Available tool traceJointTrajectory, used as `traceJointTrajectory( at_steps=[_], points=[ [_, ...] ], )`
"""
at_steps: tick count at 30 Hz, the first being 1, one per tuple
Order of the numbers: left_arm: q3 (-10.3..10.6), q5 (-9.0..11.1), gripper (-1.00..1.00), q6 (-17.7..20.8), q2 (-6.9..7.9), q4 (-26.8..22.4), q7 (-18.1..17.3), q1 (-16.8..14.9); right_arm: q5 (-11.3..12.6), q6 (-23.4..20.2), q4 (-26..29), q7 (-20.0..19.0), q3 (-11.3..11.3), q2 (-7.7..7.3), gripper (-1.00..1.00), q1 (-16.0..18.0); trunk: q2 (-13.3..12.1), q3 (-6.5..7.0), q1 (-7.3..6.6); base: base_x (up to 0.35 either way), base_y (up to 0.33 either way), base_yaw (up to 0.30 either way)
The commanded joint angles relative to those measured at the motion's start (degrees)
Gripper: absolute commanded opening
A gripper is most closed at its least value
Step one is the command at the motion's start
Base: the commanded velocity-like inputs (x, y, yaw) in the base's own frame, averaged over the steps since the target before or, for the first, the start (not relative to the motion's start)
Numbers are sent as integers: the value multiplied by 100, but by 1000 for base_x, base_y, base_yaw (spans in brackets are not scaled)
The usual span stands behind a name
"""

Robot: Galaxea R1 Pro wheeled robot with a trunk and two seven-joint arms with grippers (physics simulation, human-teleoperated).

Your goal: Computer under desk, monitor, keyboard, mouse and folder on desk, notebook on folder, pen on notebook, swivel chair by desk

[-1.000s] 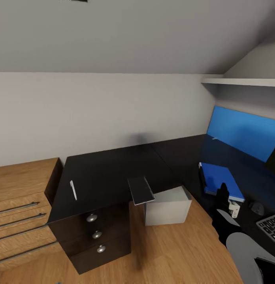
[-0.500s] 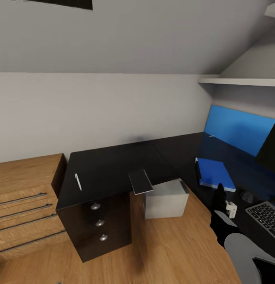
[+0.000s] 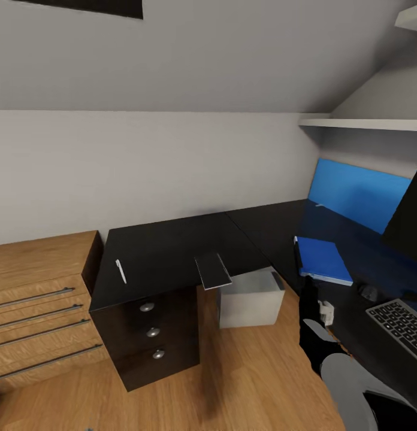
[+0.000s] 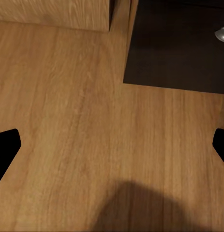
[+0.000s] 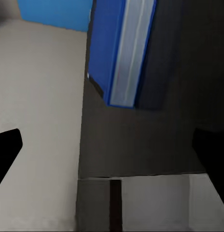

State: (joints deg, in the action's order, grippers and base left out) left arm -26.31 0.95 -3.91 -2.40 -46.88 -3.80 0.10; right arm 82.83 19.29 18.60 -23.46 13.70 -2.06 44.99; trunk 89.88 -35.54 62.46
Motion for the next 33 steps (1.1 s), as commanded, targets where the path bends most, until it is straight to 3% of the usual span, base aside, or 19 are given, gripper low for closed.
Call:
traceJointTrajectory(
  at_steps=[1, 4, 11, 14, 17, 20, 24, 29, 33],
  points=[
    [-24, 10, 100, -5, -6, -6, -40, -1, -6, -42, -274, -21, -12, 46, 100, 1, 2, -5, 0, -10, 0, 0],
    [-24, 10, 100, -5, -6, -6, -38, -1, -474, -46, -372, -14, -73, 209, 100, 1, 2, -5, 0, -6, 0, 0],
    [-24, 10, 100, -10, -6, -6, -35, -1, -1052, -67, -608, 5, -131, 433, 100, 1, 2, -5, 0, -2, 0, 0],
    [-24, 12, 100, -12, -6, -6, -38, -1, -1150, -201, -702, 41, -150, 513, 100, 1, 2, -5, 0, 0, 0, 0],
    [-24, 16, 100, -13, -6, -6, -41, -1, -1200, -761, -775, 193, -264, 555, 100, 1, 2, -5, 0, 0, 0, 0],
    [-24, 20, 100, -13, -8, -20, -42, -1, -1217, -1709, -781, 486, -590, 563, 100, 1, 2, -5, 0, 0, 0, 0],
    [-24, 31, 100, -14, -17, -53, -34, -1, -1222, -2440, -740, 614, -818, 568, 100, 1, 42, -23, 22, 0, 0, 0],
    [-25, 35, 100, -14, -29, -74, -28, -1, -1219, -2671, -636, 430, -884, 583, 100, 1, 242, -113, 132, 0, 0, 0],
    [-24, 36, 100, -14, -38, -81, -26, -1, -1217, -2751, -605, 15, -903, 595, 100, 1, 403, -184, 220, 0, 0, 0]
  ],
)
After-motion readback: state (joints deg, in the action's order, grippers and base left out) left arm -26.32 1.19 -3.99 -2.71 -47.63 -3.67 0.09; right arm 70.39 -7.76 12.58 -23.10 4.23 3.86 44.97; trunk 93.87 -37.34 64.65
